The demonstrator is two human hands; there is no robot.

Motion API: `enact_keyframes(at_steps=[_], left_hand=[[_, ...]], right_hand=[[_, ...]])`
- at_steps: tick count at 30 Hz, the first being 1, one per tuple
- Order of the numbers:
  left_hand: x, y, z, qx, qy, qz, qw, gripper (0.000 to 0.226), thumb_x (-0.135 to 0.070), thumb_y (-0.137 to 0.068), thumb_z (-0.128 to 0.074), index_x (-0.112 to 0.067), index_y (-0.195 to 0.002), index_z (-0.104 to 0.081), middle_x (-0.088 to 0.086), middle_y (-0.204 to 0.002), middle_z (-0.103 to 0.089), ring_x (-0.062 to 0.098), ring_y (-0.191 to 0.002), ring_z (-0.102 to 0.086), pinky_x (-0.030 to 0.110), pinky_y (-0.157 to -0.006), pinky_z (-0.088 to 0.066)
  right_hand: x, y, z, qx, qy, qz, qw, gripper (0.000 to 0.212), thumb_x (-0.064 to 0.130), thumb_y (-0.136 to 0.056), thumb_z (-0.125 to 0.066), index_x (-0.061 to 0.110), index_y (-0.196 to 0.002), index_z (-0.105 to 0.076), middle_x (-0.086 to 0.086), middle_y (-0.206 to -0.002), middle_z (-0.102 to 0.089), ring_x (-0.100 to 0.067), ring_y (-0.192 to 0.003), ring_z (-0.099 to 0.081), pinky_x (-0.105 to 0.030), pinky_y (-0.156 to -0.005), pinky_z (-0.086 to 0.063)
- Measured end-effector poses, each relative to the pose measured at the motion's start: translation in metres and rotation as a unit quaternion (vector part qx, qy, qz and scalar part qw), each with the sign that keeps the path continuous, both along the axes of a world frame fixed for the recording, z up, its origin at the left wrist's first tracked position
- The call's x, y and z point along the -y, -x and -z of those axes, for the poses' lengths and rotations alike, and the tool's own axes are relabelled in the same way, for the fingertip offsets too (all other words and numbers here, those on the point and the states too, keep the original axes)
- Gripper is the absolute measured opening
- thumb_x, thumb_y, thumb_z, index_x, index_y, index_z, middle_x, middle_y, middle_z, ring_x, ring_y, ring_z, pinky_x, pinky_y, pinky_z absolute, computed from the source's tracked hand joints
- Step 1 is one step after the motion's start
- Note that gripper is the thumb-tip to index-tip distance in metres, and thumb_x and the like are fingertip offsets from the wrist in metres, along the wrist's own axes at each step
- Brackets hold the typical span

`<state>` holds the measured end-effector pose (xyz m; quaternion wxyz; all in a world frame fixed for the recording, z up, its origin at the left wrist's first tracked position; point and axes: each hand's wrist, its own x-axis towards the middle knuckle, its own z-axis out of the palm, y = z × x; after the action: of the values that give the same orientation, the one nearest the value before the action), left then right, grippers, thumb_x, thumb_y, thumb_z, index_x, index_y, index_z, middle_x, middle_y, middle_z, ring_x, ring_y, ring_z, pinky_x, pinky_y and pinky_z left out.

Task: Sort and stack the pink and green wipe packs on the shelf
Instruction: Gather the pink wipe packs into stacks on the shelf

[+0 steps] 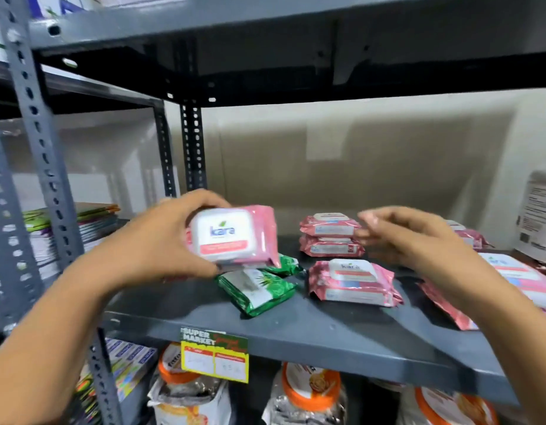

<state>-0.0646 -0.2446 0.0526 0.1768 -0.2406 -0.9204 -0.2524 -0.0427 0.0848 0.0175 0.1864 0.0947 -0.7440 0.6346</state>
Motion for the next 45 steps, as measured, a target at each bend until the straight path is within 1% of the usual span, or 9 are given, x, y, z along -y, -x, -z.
enact_keyframes(at_steps=[4,9,12,16,23,29,34,39,45], left_hand=[[-0.074,0.024,-0.019,-0.192,0.218,0.165,0.943,0.059,-0.046,-0.068,-0.075,-0.055,-0.122,-0.053,-0.018,-0.145,-0.039,0.016,-0.132,-0.036,0.051,-0.107,-0.028],[-0.138,0.047,-0.023,-0.244,0.077,0.160,0.953,0.058,-0.019,-0.086,-0.067,-0.032,-0.139,-0.047,0.003,-0.149,-0.043,0.029,-0.129,-0.044,0.039,-0.105,-0.035],[-0.144,0.059,-0.012,0.010,-0.138,0.021,0.990,0.055,-0.041,-0.091,-0.062,-0.013,-0.133,-0.040,0.016,-0.110,-0.066,0.034,-0.092,-0.069,0.037,-0.085,-0.053],[-0.151,0.066,0.015,0.445,-0.207,0.124,0.863,0.058,-0.042,-0.088,-0.067,-0.005,-0.129,-0.050,0.023,-0.118,-0.058,0.034,-0.078,-0.069,0.048,-0.067,-0.063],[-0.158,0.074,0.022,0.333,-0.108,0.074,0.934,0.010,-0.016,-0.090,-0.069,-0.010,-0.094,-0.062,0.018,-0.089,-0.062,0.030,-0.073,-0.064,0.050,-0.081,-0.061],[-0.154,0.052,0.020,0.093,0.044,-0.049,0.993,0.027,-0.037,-0.082,-0.065,-0.010,-0.084,-0.063,0.011,-0.092,-0.074,0.029,-0.085,-0.069,0.033,-0.068,-0.051],[-0.160,0.040,0.020,0.179,0.041,0.011,0.983,0.033,-0.025,-0.075,-0.048,-0.005,-0.079,-0.074,0.013,-0.070,-0.075,0.027,-0.058,-0.061,0.029,-0.060,-0.045],[-0.166,0.055,0.015,0.166,0.031,0.023,0.985,0.030,-0.017,-0.081,-0.047,0.000,-0.076,-0.072,0.006,-0.069,-0.075,0.026,-0.061,-0.057,0.029,-0.058,-0.044],[-0.175,0.078,0.008,0.161,0.022,0.055,0.985,0.025,-0.025,-0.078,-0.057,-0.005,-0.068,-0.067,0.010,-0.063,-0.059,0.023,-0.056,-0.053,0.033,-0.059,-0.050]], right_hand=[[0.008,0.013,-0.033,0.127,0.053,-0.211,0.968,0.077,0.040,-0.069,-0.078,0.008,-0.134,-0.054,-0.014,-0.106,-0.073,-0.023,-0.089,-0.067,-0.031,-0.076,-0.058],[-0.003,0.018,-0.021,0.098,0.056,-0.190,0.975,0.043,-0.003,-0.078,-0.069,0.010,-0.119,-0.062,-0.014,-0.107,-0.074,-0.023,-0.086,-0.074,-0.038,-0.074,-0.063],[-0.005,0.022,0.002,0.064,0.191,-0.058,0.978,0.049,-0.007,-0.074,-0.075,0.009,-0.116,-0.054,-0.023,-0.117,-0.071,-0.028,-0.076,-0.075,-0.043,-0.066,-0.064],[0.001,0.032,0.027,0.050,0.301,0.044,0.951,0.042,0.003,-0.082,-0.075,0.004,-0.114,-0.048,-0.029,-0.112,-0.068,-0.040,-0.091,-0.073,-0.052,-0.071,-0.062],[-0.006,0.014,0.027,0.138,-0.033,0.172,0.975,0.037,0.035,-0.088,-0.068,0.003,-0.097,-0.052,-0.018,-0.093,-0.070,-0.035,-0.062,-0.076,-0.049,-0.065,-0.064],[-0.017,0.000,0.001,0.138,-0.348,0.308,0.875,0.047,0.059,-0.090,-0.050,0.014,-0.094,-0.062,-0.013,-0.089,-0.077,-0.035,-0.088,-0.070,-0.036,-0.076,-0.051],[-0.014,0.025,-0.017,0.101,-0.381,0.208,0.895,0.031,0.038,-0.100,-0.044,0.015,-0.116,-0.059,-0.009,-0.124,-0.068,-0.029,-0.113,-0.061,-0.030,-0.083,-0.041],[-0.018,0.019,-0.001,0.119,-0.411,0.187,0.884,0.040,0.001,-0.079,-0.049,0.018,-0.113,-0.061,-0.009,-0.108,-0.073,-0.030,-0.100,-0.066,-0.040,-0.085,-0.054],[-0.006,0.016,0.012,0.101,-0.308,0.182,0.928,0.035,0.017,-0.069,-0.074,0.031,-0.094,-0.054,-0.004,-0.077,-0.077,-0.025,-0.067,-0.073,-0.041,-0.066,-0.061]])
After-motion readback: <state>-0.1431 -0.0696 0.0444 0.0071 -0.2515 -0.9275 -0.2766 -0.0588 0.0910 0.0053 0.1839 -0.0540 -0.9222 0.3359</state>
